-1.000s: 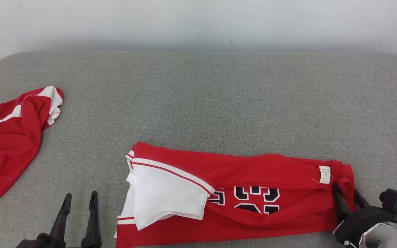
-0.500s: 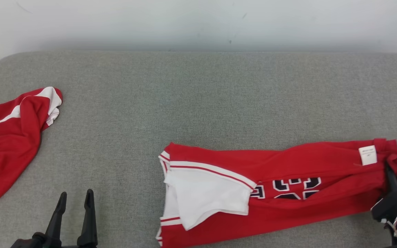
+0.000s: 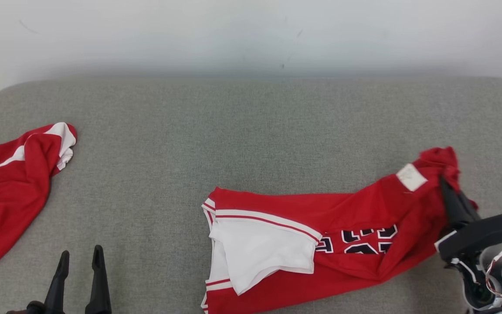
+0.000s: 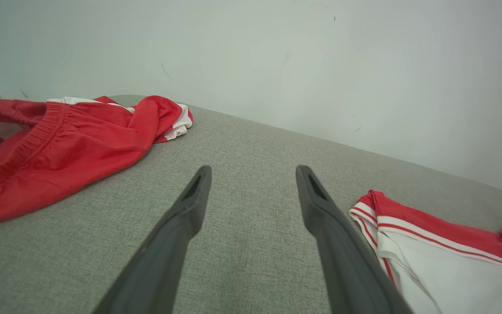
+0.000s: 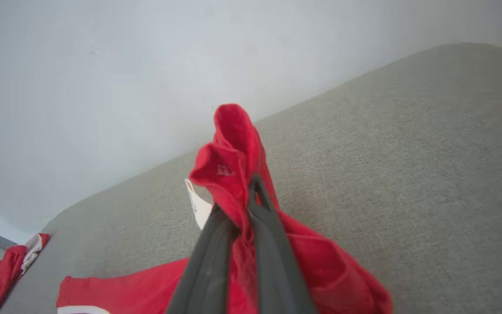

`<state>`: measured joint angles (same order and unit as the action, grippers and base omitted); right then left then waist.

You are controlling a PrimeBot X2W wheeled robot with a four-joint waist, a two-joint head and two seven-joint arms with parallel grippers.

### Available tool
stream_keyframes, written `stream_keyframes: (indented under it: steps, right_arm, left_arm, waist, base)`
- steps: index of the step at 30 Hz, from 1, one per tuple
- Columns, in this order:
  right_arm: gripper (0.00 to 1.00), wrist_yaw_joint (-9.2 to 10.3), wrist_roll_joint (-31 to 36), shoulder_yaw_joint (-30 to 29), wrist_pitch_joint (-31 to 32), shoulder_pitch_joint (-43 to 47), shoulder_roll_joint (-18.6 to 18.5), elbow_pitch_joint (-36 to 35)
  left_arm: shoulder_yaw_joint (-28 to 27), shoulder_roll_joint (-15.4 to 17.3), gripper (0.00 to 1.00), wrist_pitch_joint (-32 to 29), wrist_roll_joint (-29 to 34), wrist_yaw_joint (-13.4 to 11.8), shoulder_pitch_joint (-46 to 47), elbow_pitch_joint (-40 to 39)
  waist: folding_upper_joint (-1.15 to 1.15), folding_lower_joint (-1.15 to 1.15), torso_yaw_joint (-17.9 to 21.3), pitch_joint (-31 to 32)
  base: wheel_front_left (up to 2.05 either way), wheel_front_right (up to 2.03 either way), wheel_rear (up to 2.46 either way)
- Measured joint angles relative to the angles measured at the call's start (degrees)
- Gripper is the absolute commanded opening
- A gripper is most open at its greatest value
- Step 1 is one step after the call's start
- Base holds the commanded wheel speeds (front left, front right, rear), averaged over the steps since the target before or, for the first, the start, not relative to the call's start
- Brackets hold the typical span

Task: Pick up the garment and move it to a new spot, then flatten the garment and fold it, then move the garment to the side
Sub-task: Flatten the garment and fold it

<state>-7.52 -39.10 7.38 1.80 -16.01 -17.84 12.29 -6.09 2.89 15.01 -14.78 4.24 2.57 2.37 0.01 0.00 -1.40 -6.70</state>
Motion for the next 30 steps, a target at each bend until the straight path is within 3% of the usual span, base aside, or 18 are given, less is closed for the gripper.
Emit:
stream_keyframes:
  steps: [8, 16, 30]
  right_arm:
    - [0.00, 0.01, -9.3, 6.7, 4.4, 2.3, 0.7, -11.0]
    - [0.00, 0.01, -12.9, 13.1, 5.9, 2.6, 3.4, -14.2]
    - [0.00, 0.03, -11.8, 24.2, 1.6, -3.7, 10.6, -1.7]
  left_arm:
    - [1.0, 0.0, 1.00, 0.0, -0.5, -0.8, -0.3, 0.0]
    - [1.8, 0.0, 1.00, 0.0, -0.8, -1.3, -0.3, 0.0]
    - [4.4, 0.0, 1.00, 0.0, -1.4, -1.3, 0.7, 1.5]
  waist:
    - [0.00, 0.00, -0.7, 1.0]
    - [0.00, 0.00, -2.5, 1.2]
    - [0.00, 0.00, -6.3, 0.1]
  base:
    - [0.00, 0.00, 0.00]
    - [0.00, 0.00, 0.00]
    - [0.00, 0.00, 0.00]
